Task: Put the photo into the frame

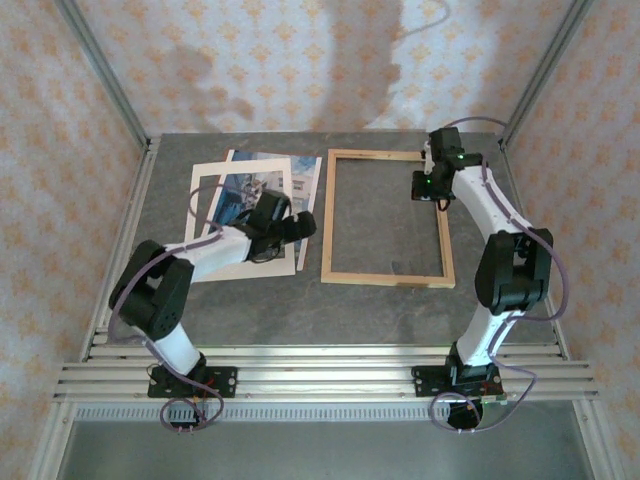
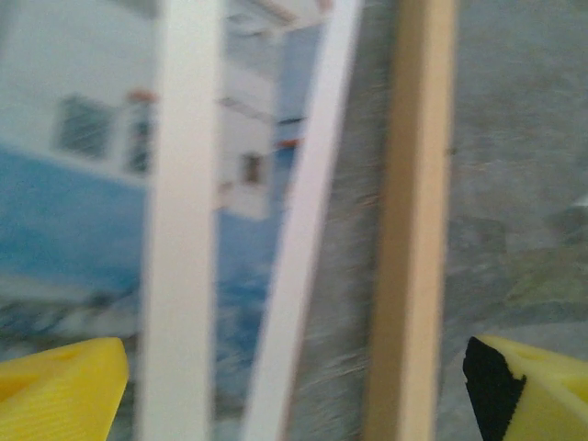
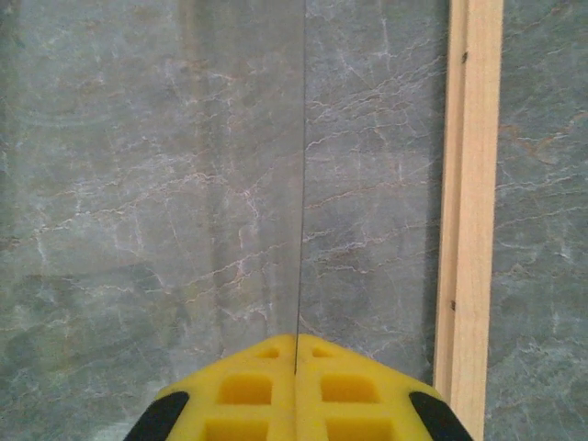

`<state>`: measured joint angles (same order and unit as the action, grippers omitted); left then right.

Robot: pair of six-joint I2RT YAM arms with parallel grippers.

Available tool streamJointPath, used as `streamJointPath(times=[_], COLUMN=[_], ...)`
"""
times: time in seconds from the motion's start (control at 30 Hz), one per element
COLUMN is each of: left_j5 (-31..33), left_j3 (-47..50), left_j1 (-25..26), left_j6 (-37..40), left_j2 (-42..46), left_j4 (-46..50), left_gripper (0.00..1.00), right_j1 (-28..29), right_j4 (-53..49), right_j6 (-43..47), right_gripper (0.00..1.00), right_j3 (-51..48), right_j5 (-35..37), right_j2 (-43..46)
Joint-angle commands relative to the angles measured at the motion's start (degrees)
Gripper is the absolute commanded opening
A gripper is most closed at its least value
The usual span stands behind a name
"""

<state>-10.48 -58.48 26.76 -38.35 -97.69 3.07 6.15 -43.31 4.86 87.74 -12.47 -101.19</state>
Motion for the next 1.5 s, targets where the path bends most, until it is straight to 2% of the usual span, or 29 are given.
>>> streamJointPath(times=[0.0,0.23,0.43,0.6,0.77,0.9,1.03,1.23,1.4,1.47], left_j5=[0.60,-0.68,-0.74,-0.53,1.03,2.45,3.42,5.07,3.44,2.67], left_j3=[-7.55,-20.44,-22.91,-22.23,-18.93,-15.85,-12.81,-9.96,-8.28,-6.35], left_j1=[1.57,3.31,4.08,4.62,4.64,4.58,4.46,3.75,0.21,-1.96], left_j6=[4.49,5.44,5.39,5.71,5.95,6.59,6.97,6.97,5.93,5.43], left_j2=[-4.71,-17.17,-21.11,-21.45,-19.82,-17.92,-15.00,-9.88,-4.50,-0.71], left_j4=[4.03,11.84,13.14,13.52,13.58,13.92,14.07,14.20,14.39,13.67], left_gripper=[0.90,0.78,0.71,0.58,0.51,0.40,0.33,0.35,0.61,0.67], right_j1=[-0.26,-0.25,-0.26,-0.26,-0.26,-0.26,-0.26,-0.22,2.52,4.46], right_j4=[-3.27,-6.19,-3.69,-0.44,-0.54,-0.17,1.54,5.12,7.60,7.37], right_j6=[-2.03,-3.40,-3.71,-3.87,-4.73,-6.05,-8.08,-12.82,-15.53,-16.25], right_gripper=[0.00,0.00,0.00,0.00,0.00,0.00,0.00,0.00,0.00,0.00], right_j3=[2.81,6.22,7.26,7.91,10.36,11.39,11.80,13.47,16.99,19.72], right_j5=[2.90,6.85,4.82,0.18,-4.27,-7.15,-14.18,-24.74,-30.20,-31.29], right_j2=[5.52,12.10,18.99,22.07,20.65,19.41,18.16,16.03,14.30,12.77])
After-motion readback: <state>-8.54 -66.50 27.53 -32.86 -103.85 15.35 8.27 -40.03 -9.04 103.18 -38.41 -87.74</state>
